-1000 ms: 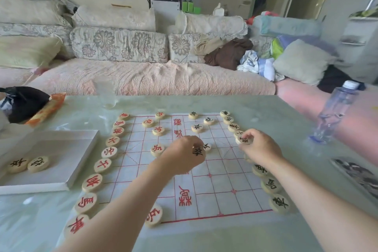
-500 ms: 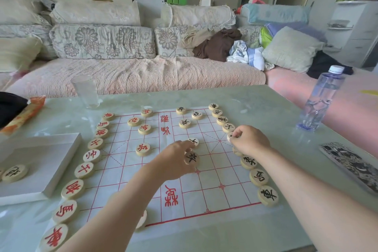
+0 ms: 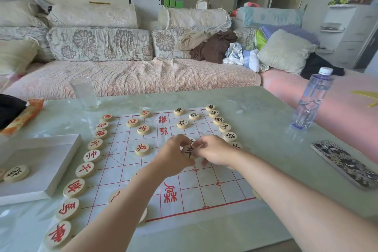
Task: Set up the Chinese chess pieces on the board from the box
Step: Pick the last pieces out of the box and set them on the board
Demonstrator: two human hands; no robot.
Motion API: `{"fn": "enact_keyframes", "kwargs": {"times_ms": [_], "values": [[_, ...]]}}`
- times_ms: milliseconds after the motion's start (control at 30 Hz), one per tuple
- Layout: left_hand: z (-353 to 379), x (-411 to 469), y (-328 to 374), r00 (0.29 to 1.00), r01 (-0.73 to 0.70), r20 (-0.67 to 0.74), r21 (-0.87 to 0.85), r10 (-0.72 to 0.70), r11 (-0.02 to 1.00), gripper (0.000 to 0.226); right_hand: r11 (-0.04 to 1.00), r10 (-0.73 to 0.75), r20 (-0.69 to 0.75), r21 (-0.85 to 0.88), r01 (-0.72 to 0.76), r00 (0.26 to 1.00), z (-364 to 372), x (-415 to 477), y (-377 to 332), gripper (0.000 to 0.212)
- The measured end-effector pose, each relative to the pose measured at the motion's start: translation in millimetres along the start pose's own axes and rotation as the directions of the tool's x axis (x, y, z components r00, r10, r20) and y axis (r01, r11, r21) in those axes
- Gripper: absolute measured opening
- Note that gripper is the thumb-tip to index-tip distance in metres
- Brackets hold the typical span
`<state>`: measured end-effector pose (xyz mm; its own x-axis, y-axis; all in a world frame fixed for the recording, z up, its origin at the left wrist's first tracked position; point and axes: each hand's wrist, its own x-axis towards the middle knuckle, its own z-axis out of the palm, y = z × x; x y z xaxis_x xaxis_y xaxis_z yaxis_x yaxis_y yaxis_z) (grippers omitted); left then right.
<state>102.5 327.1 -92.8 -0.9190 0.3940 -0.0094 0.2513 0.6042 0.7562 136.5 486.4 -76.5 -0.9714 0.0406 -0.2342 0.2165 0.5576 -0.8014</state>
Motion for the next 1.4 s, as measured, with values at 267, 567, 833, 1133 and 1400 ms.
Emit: {"fn": "enact_keyframes", "kwargs": {"times_ms": [267, 567, 833, 1133, 1400], "values": [[-21, -7, 6, 0.986, 0.168, 0.081, -0.392, -0.148, 0.904, 0.019, 0.980, -0.042, -0.087, 0.191, 0.058, 0.995, 7, -12, -7, 0.022], [-14, -15, 9, 0.951, 0.264, -0.026, -0.447, -0.308, 0.854, 0.014, 0.943, -0.272, -0.141, -0.238, 0.235, 0.952, 18, -25, -14, 0.044], [-16, -29, -6, 0.993, -0.085, -0.047, 0.386, 0.112, 0.918, 0.027, 0.829, -0.220, -0.027, -0.532, 0.173, 0.975, 16, -36, -3, 0.037], [-44, -44, -27, 0.964, -0.148, -0.115, 0.515, 0.239, 0.844, 0.026, 0.761, -0.205, -0.043, -0.635, 0.132, 0.978, 23, -43, -15, 0.024], [-101, -66, -78, 0.956, -0.041, -0.227, 0.524, 0.186, 0.851, 0.026, 0.822, -0.342, -0.037, -0.495, 0.280, 0.939, 73, -36, -62, 0.022]]}}
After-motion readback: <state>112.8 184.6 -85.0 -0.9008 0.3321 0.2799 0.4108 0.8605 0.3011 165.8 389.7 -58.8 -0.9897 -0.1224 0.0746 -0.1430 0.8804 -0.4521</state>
